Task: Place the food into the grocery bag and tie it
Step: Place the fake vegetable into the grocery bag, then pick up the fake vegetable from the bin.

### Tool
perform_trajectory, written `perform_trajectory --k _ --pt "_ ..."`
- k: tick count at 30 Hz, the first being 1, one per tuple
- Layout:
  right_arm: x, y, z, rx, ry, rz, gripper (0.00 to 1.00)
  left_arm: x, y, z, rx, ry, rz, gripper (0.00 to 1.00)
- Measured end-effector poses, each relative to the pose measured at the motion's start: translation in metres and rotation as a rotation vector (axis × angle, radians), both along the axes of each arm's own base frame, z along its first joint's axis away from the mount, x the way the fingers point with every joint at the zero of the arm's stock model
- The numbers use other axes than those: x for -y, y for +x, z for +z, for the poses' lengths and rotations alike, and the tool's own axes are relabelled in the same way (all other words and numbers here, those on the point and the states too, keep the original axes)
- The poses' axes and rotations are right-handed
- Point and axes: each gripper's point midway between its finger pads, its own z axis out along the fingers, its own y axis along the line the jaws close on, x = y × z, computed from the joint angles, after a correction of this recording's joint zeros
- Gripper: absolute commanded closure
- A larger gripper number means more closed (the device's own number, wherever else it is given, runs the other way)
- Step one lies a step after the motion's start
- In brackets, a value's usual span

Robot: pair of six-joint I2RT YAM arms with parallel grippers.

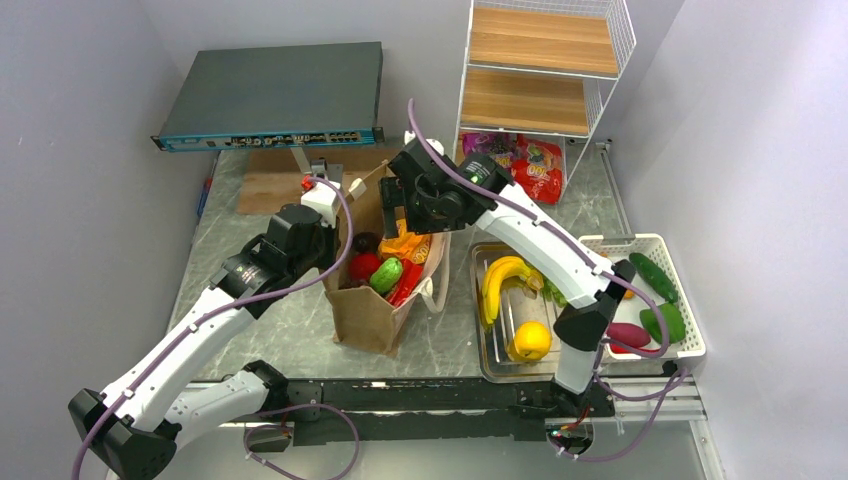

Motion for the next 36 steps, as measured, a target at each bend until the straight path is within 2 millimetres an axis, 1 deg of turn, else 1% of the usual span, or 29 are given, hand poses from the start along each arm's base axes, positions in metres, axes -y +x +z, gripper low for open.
perform_trajectory --k 5,8,11,13,15,18,20,22,24,27,29,36 --pt "0.016 0.005 0.013 0.068 -0.009 -0.048 0.00 0.000 0.000 0.000 0.000 0.001 -0.001 1.00" --pt "0.034 0.001 0.021 0.104 -0.012 -0.086 0.01 0.000 0.000 0.000 0.000 0.001 -0.001 1.00" --pt "0.050 -0.002 0.028 0.136 -0.012 -0.128 0.06 0.000 0.000 0.000 0.000 0.000 -0.001 1.00" --pt "0.060 -0.004 0.028 0.147 -0.020 -0.161 0.12 0.000 0.000 0.000 0.000 0.000 -0.001 1.00" --pt "0.065 -0.004 0.022 0.141 -0.034 -0.183 0.17 0.000 0.000 0.000 0.000 0.000 0.000 1.00" --pt "0.069 -0.008 -0.002 0.101 -0.079 -0.197 0.20 0.000 0.000 0.000 0.000 0.000 -0.001 1.00" --pt "0.070 -0.011 -0.022 0.067 -0.111 -0.198 0.24 0.000 0.000 0.000 0.000 0.001 0.000 1.00" --pt "0.070 -0.013 -0.034 0.049 -0.126 -0.200 0.35 0.000 0.000 0.000 0.000 0.001 0.000 1.00" --pt "0.069 -0.013 -0.040 0.039 -0.125 -0.201 0.50 0.000 0.000 0.000 0.000 0.000 0.000 1.00" --pt "0.063 -0.011 -0.042 0.039 -0.102 -0.204 0.72 0.000 0.000 0.000 0.000 0.001 0.000 1.00" --pt "0.060 -0.010 -0.042 0.042 -0.089 -0.204 0.99 0.000 0.000 0.000 0.000 0.001 0.000 1.00" --pt "0.054 -0.006 -0.037 0.061 -0.060 -0.201 1.00 0.000 0.000 0.000 0.001 0.000 0.000 1.00"
